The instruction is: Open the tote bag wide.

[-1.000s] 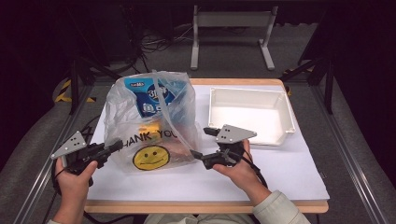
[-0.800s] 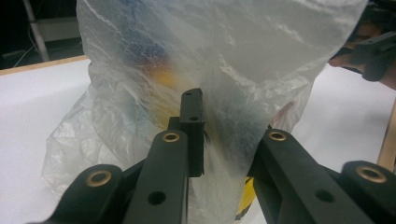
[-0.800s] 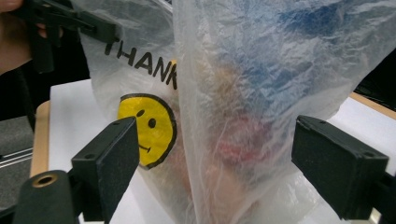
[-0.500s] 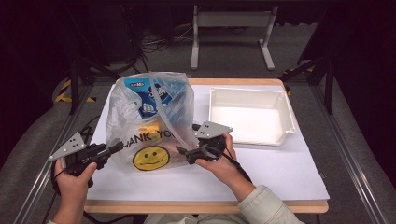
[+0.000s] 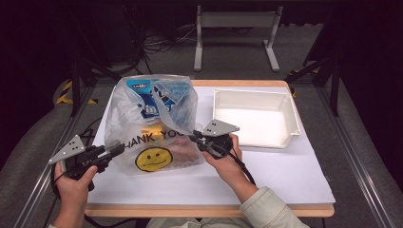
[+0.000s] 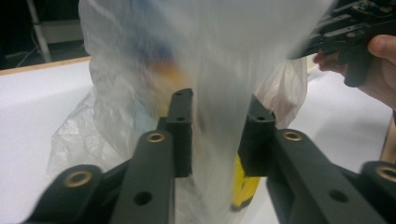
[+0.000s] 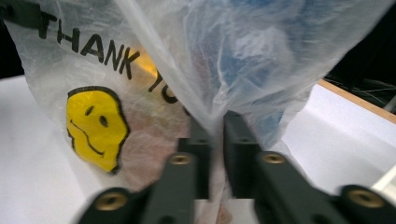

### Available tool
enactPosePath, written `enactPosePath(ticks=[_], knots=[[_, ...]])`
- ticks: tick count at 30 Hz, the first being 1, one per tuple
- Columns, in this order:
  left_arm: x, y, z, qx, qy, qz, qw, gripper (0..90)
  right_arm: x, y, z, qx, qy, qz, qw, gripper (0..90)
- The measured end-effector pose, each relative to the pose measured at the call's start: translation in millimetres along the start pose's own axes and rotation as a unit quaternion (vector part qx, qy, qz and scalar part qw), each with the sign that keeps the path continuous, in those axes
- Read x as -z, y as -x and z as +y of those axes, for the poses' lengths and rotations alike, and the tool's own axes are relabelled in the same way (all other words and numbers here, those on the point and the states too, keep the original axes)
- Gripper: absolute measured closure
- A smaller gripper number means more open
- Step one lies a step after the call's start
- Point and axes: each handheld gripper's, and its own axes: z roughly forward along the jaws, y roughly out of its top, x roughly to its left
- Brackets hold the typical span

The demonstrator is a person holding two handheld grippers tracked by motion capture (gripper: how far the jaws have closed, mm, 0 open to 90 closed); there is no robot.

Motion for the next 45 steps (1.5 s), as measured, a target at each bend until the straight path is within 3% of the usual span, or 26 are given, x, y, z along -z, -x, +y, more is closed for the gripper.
enactPosePath(ticks=[5, 10, 12, 14, 21, 27, 31, 32, 39, 45], knots=[[3.8, -2.3, 0.1, 0.002, 0.013, 0.007, 0.9999, 63.6, 7.1, 6.5, -1.9, -0.018, 0.008, 0.014, 0.9997, 89.9], [0.9, -4.9, 0.8, -0.008, 0.001, 0.012, 0.9999, 79.6, 10.6, 9.7, -3.9, -0.022, 0.008, 0.018, 0.9996, 89.9], [-0.7, -7.5, 0.3, -0.002, -0.003, 0.015, 0.9999, 87.4, 11.6, 12.4, -5.3, -0.026, 0.008, 0.018, 0.9995, 89.9], [-2.5, -10.7, -0.1, 0.006, -0.005, 0.014, 0.9999, 89.7, 12.1, 14.5, -6.9, -0.030, 0.008, 0.019, 0.9993, 89.8], [-13.2, -14.0, -2.3, 0.004, -0.030, 0.014, 0.9994, 90.0, 11.4, 22.2, -15.9, -0.039, -0.002, 0.012, 0.9992, 89.9], [-16.4, -20.0, -9.7, 0.019, -0.050, 0.013, 0.9985, 90.0, 4.8, 28.1, -26.6, -0.051, -0.022, 0.015, 0.9983, 89.9], [-19.5, -19.4, -13.5, 0.011, -0.070, 0.013, 0.9974, 90.0, 2.7, 27.3, -31.7, -0.050, -0.035, 0.018, 0.9980, 89.9], [-20.6, -20.0, -16.5, 0.010, -0.085, 0.011, 0.9963, 90.0, 2.5, 26.9, -33.1, -0.050, -0.038, 0.020, 0.9978, 89.9], [-19.9, -21.8, -24.3, 0.020, -0.102, -0.003, 0.9946, 90.0, 0.8, 23.1, -43.3, -0.051, -0.057, 0.034, 0.9965, 89.8], [-20.0, -21.5, -31.5, 0.026, -0.126, -0.019, 0.9915, 90.0, -1.2, 21.1, -54.6, -0.054, -0.076, 0.046, 0.9945, 89.8]])
